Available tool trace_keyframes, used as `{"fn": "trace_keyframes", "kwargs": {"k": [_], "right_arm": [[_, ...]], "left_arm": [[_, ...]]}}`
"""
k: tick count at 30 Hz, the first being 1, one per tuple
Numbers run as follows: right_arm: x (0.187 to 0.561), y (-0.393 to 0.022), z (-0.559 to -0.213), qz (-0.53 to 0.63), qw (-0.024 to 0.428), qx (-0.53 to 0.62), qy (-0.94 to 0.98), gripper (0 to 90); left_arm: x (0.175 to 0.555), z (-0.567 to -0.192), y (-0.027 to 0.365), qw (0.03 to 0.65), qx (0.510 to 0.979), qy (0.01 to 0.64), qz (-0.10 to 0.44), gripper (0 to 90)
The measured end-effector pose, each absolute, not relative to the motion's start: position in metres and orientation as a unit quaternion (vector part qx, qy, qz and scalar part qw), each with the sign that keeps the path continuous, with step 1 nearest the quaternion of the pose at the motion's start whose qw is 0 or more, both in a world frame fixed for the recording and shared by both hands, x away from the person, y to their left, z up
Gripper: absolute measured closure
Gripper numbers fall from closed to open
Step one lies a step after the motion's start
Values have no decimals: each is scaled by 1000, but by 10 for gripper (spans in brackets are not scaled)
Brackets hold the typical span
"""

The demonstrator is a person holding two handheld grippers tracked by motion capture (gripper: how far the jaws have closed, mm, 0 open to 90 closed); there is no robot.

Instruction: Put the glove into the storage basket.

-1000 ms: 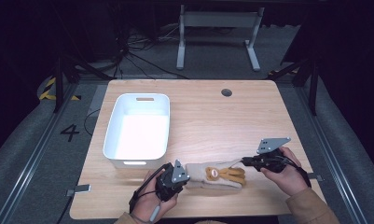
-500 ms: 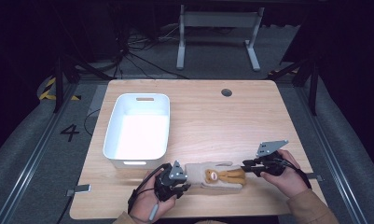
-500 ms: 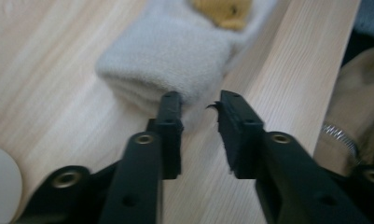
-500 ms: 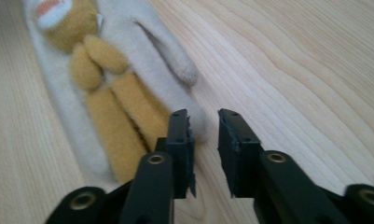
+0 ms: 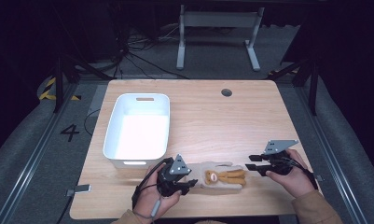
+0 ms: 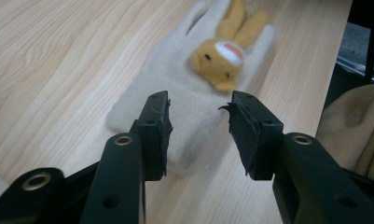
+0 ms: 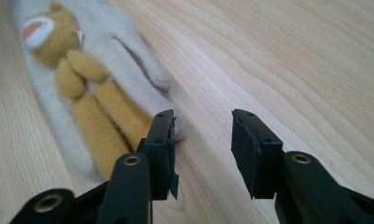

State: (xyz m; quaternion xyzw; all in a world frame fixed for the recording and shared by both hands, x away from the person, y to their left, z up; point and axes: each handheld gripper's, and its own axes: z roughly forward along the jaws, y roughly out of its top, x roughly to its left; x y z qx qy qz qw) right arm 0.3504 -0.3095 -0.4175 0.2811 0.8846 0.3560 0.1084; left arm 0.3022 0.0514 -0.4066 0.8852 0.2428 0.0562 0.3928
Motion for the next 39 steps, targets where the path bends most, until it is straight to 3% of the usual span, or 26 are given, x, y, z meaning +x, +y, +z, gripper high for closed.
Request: {"fn": "trace_keyframes", "kwargs": {"k": [5,8,17,25,36,39], "right_arm": [[350,-316,-414,367,116,289,877,496],[350,-318,-415,361,111,314,871,380],[353,-322,-417,369,100,321,867,283],[353,-323,-418,375,91,316,867,256],[353,-323,-419,382,83,301,870,205],[353,-323,-419,384,81,300,870,208]], "left_arm": [[309,-403,40,390,887,241,51,543],[315,-405,34,384,890,244,41,534],[329,-409,12,388,892,230,24,460],[335,-409,-12,379,901,211,15,419],[346,-419,-32,348,915,205,13,263],[347,-422,-35,337,919,204,13,258]]}}
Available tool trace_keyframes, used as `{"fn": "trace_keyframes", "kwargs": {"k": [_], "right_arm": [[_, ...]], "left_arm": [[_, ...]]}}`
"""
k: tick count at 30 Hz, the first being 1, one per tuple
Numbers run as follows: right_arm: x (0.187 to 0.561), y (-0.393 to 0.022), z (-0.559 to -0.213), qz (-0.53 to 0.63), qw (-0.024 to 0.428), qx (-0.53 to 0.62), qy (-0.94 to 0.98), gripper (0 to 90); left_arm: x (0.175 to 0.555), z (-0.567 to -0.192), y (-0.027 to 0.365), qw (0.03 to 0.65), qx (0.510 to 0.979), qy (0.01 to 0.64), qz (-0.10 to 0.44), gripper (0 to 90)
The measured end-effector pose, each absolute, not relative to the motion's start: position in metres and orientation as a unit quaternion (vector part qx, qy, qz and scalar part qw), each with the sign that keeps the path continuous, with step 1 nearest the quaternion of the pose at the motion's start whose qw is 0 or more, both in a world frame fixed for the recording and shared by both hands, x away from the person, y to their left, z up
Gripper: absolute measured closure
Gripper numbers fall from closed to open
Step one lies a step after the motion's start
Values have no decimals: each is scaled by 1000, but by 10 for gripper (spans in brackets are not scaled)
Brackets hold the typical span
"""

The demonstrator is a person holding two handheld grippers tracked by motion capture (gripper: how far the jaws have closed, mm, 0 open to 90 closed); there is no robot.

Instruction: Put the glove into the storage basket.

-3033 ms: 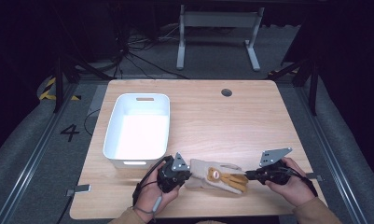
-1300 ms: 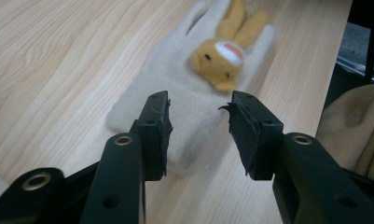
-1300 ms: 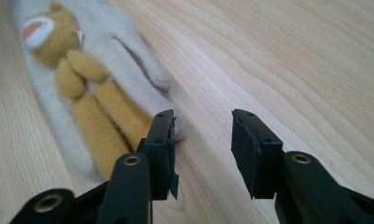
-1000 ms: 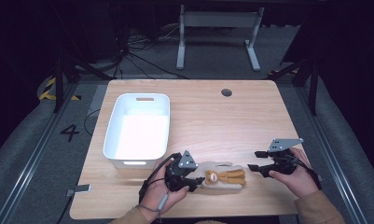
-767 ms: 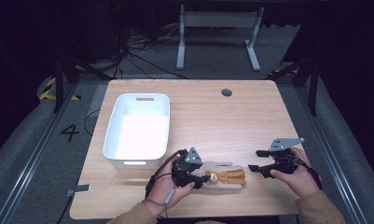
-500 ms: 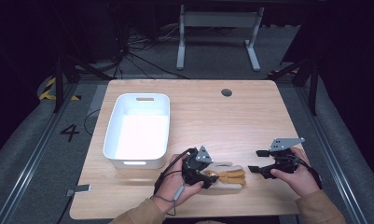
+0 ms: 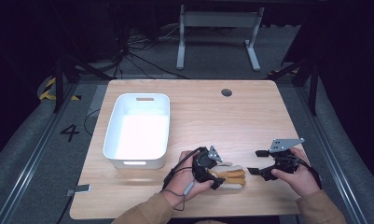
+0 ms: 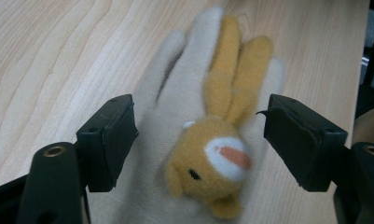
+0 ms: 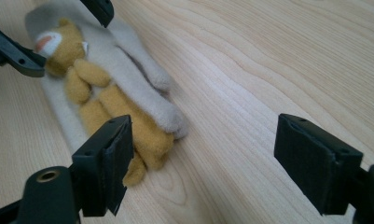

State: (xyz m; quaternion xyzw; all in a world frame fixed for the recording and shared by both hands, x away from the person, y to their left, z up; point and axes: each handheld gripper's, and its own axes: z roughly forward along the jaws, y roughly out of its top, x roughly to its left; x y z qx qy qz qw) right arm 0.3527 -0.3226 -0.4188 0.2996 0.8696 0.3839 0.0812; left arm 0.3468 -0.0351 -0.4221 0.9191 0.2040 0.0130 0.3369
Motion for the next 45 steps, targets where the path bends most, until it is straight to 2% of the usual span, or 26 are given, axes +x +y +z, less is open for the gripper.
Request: {"fn": "trace_keyframes", "kwargs": {"k": [10,16,23,36,40,45], "right_arm": [[352,-322,-420,391,71,294,869,206],[353,-322,-422,391,66,293,870,203],[353,-321,-423,392,65,292,870,202],[353,-322,-423,394,66,293,869,202],[352,-321,-424,393,65,292,869,202],[352,-321,-424,394,66,292,869,203]], "left_arm": [[351,-433,-47,307,931,198,25,205],[356,-442,-52,284,937,202,13,159],[355,-447,-59,261,946,193,15,154],[348,-451,-64,254,953,162,14,146],[343,-450,-67,248,958,140,32,179],[343,-448,-65,259,957,129,32,354]]}}
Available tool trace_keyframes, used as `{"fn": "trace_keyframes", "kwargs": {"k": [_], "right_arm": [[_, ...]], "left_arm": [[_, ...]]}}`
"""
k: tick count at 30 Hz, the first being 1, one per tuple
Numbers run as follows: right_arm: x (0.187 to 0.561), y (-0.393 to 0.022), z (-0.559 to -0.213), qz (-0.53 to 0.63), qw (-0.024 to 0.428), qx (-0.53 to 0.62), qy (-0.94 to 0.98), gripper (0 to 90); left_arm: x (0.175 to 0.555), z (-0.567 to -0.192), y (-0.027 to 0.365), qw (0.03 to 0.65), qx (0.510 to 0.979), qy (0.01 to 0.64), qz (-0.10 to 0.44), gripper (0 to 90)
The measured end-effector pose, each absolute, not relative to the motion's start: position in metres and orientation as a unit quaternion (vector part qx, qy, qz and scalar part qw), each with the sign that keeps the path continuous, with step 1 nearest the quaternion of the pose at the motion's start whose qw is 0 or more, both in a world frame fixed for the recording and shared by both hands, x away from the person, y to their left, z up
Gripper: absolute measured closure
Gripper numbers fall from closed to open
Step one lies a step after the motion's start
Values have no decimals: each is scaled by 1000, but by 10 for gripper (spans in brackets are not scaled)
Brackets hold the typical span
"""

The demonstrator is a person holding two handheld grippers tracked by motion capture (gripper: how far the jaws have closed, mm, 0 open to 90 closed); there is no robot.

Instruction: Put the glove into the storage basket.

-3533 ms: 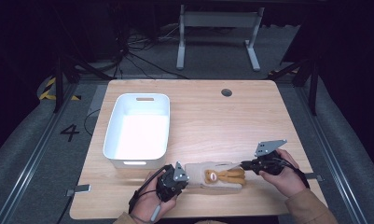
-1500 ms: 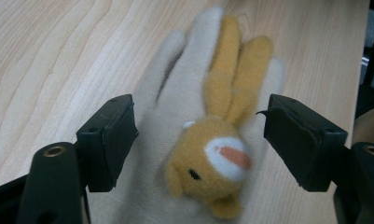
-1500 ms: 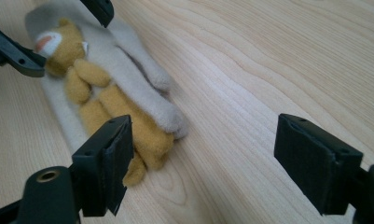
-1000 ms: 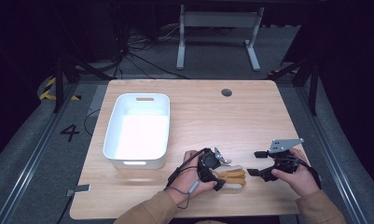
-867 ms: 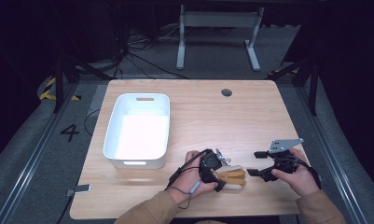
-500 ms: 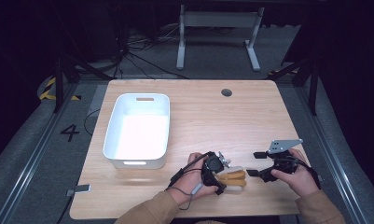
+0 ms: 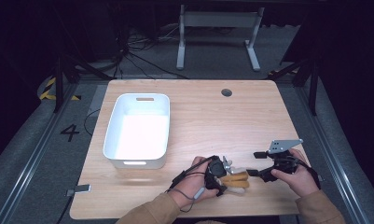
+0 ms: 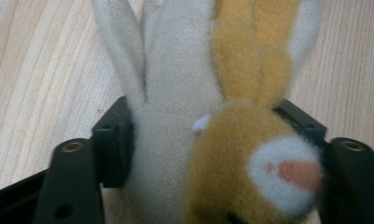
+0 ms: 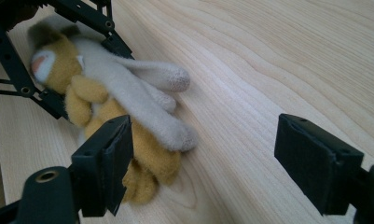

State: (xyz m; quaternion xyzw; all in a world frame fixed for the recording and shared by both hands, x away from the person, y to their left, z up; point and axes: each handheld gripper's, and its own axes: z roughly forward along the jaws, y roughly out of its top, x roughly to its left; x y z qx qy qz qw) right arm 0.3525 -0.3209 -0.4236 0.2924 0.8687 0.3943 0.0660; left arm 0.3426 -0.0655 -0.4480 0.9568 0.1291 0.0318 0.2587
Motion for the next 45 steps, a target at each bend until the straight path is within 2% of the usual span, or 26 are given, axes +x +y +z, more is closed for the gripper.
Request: {"fn": "trace_keyframes", "kwargs": {"k": [11,14,27,35,45], "right_arm": [[352,-321,-424,395,67,295,868,210],[353,-321,-424,390,70,289,872,247],[355,-325,-426,393,74,307,864,238],[360,-325,-426,396,76,309,861,237],[367,-320,-429,390,71,310,864,232]], "left_arm": [[343,-444,-66,249,956,150,39,609],[342,-443,-66,248,956,156,36,646],[350,-429,-57,260,948,185,5,686],[357,-403,-42,280,938,206,9,685],[367,-367,-10,301,916,262,29,682]]}}
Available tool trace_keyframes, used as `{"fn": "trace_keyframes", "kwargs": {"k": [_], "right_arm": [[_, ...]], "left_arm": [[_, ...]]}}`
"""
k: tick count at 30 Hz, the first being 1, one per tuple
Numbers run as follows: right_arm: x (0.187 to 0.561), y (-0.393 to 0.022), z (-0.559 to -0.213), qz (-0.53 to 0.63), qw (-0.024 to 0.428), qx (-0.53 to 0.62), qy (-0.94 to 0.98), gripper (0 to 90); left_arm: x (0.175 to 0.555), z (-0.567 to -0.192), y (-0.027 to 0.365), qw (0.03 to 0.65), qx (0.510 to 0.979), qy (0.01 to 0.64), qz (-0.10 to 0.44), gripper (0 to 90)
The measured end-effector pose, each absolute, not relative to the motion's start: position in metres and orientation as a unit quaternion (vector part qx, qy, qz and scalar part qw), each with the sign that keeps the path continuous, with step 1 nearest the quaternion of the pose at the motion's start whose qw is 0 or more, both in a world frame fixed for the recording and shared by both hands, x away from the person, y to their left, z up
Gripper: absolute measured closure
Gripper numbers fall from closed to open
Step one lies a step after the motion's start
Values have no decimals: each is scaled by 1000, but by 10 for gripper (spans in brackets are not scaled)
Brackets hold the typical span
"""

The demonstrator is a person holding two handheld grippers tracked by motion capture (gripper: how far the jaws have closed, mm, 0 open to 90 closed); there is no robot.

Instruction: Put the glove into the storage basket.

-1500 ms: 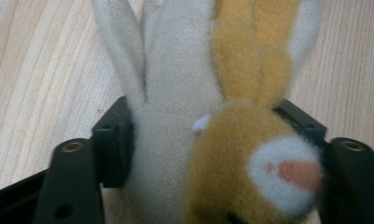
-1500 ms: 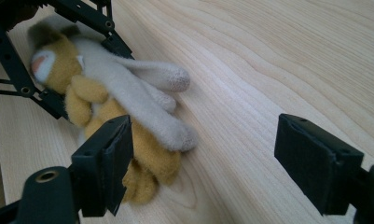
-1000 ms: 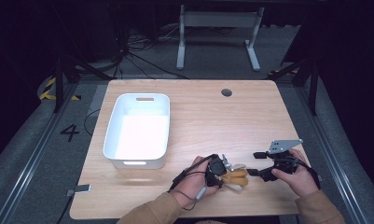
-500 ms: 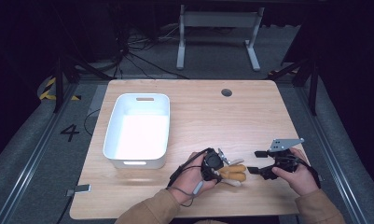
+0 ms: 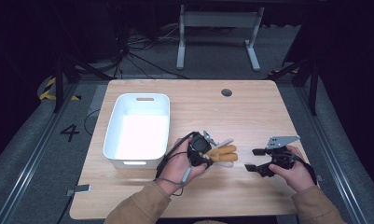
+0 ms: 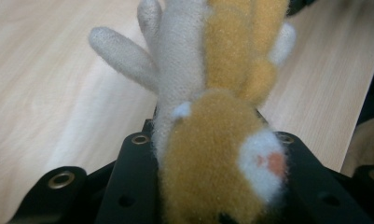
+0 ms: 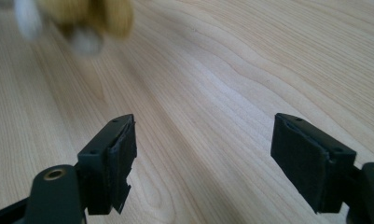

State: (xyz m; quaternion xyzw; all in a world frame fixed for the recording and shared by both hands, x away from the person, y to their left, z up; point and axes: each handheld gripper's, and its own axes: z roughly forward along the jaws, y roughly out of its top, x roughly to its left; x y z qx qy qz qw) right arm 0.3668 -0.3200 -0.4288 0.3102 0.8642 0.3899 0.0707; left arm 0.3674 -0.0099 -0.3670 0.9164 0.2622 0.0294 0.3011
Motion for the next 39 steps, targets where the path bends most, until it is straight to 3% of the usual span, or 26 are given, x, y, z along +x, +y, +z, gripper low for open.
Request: {"fn": "trace_keyframes", "kwargs": {"k": [25,39], "right_arm": [[377,-307,-436,377,61,314,869,223],[374,-307,-438,377,60,319,868,223]], "left_arm": [[397,-309,76,336,852,392,91,681],[421,-311,128,323,813,469,120,675]]}}
